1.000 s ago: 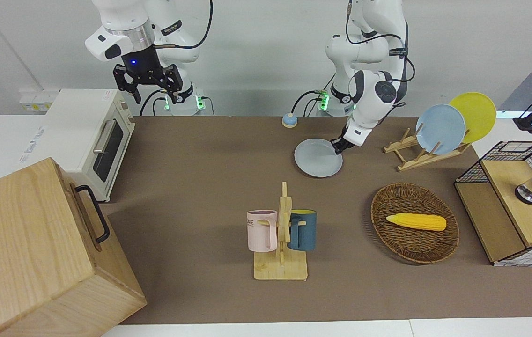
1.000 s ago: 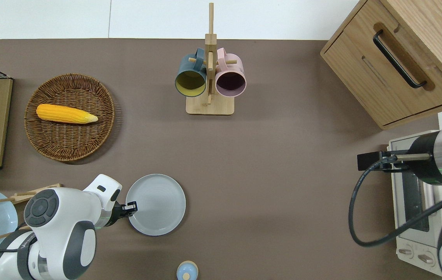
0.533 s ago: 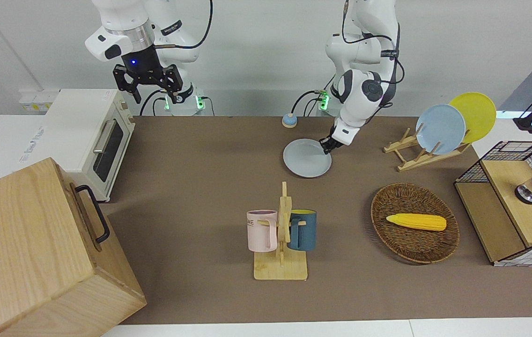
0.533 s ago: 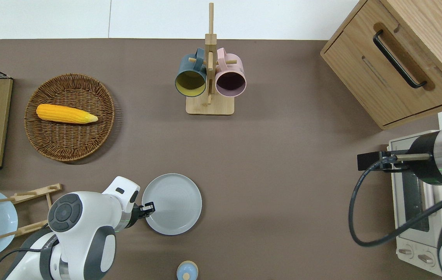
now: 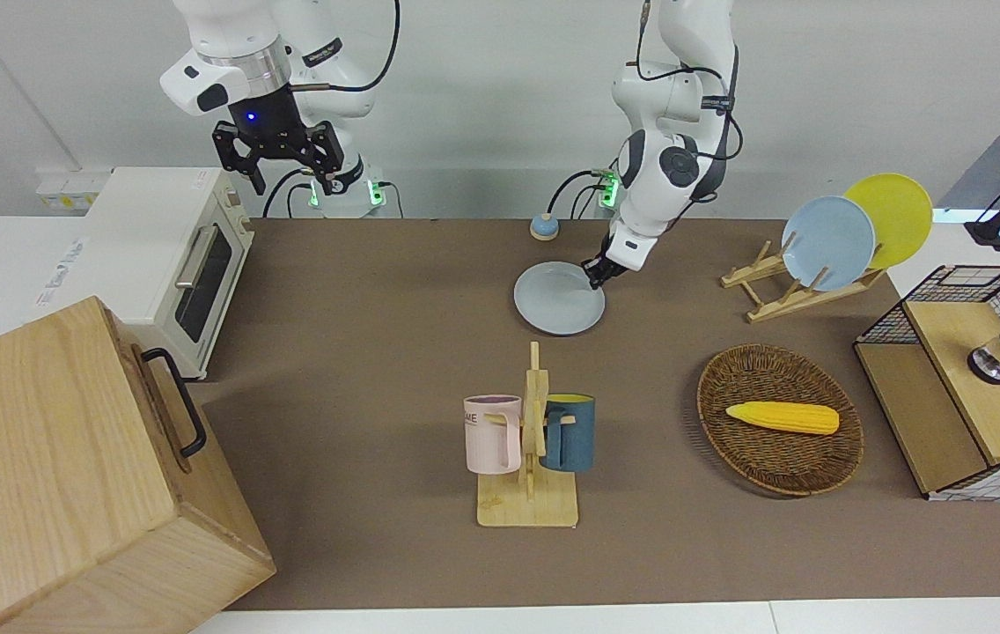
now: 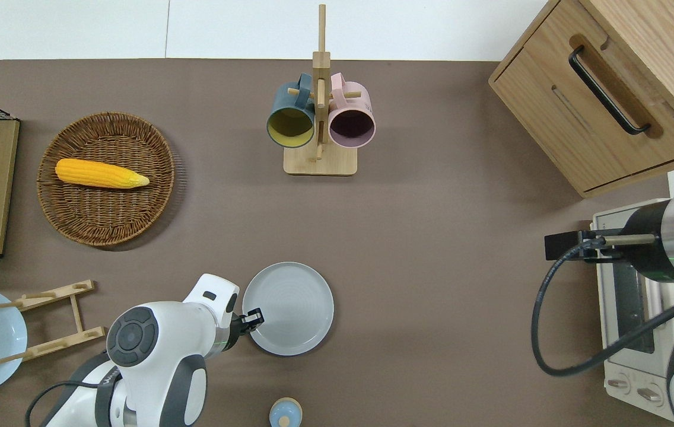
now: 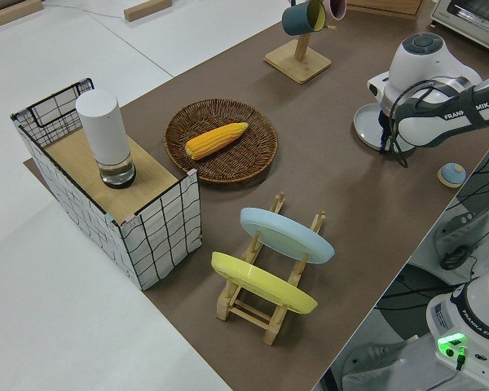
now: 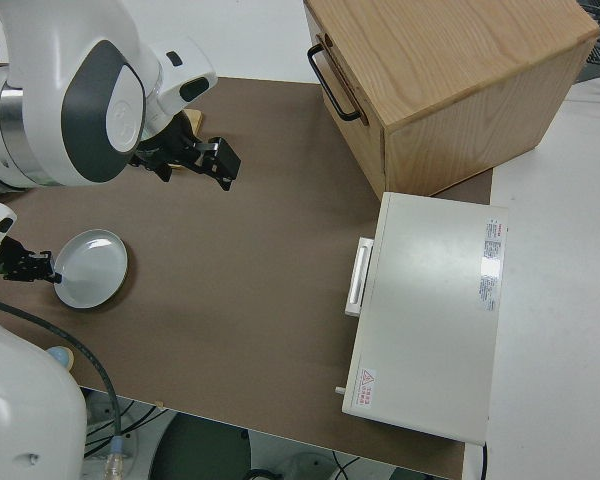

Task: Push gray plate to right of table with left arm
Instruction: 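Keep pushing the gray plate with the left gripper toward the toaster oven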

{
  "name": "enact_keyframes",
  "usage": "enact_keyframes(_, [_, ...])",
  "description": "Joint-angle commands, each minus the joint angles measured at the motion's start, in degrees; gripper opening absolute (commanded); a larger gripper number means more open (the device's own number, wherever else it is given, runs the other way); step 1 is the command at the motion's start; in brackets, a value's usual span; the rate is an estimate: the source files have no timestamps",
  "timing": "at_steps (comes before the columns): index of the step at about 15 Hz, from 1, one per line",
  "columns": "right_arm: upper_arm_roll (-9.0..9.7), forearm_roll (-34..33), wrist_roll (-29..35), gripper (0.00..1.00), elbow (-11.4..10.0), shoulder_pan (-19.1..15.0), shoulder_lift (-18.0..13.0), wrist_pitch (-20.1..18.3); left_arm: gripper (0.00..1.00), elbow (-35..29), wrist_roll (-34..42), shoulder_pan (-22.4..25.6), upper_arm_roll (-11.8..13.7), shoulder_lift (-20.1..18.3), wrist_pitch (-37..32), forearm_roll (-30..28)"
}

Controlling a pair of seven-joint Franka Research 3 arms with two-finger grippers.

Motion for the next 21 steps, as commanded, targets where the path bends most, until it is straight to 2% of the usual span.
enact_keyframes(1, [0.91, 1.2, 0.6, 0.996, -1.6, -1.7, -1.6, 0.0, 0.00, -0.3, -3.8, -5.6, -0.3, 7.0, 7.3, -4.1])
enact_keyframes(8, [0.91, 1.2, 0.6, 0.996, -1.6, -1.7, -1.6, 0.0, 0.00, 0.5, -5.2, -7.4, -0.3, 7.4, 7.7, -6.3])
enact_keyframes(11, [0.91, 1.2, 0.6, 0.996, -1.6, -1.7, -1.6, 0.0, 0.00, 1.7, -8.1, -8.8, -0.5, 8.1, 8.0, -6.6])
enact_keyframes(14, [0.91, 1.2, 0.6, 0.996, -1.6, -1.7, -1.6, 0.0, 0.00, 2.9, -11.0, -9.0, -2.3, 8.8, 8.0, -6.6])
enact_keyframes(21, [0.91, 1.2, 0.6, 0.994, -1.6, -1.7, -1.6, 0.0, 0.00, 3.6, -11.1, -10.9, -2.3, 8.9, 8.5, -6.7])
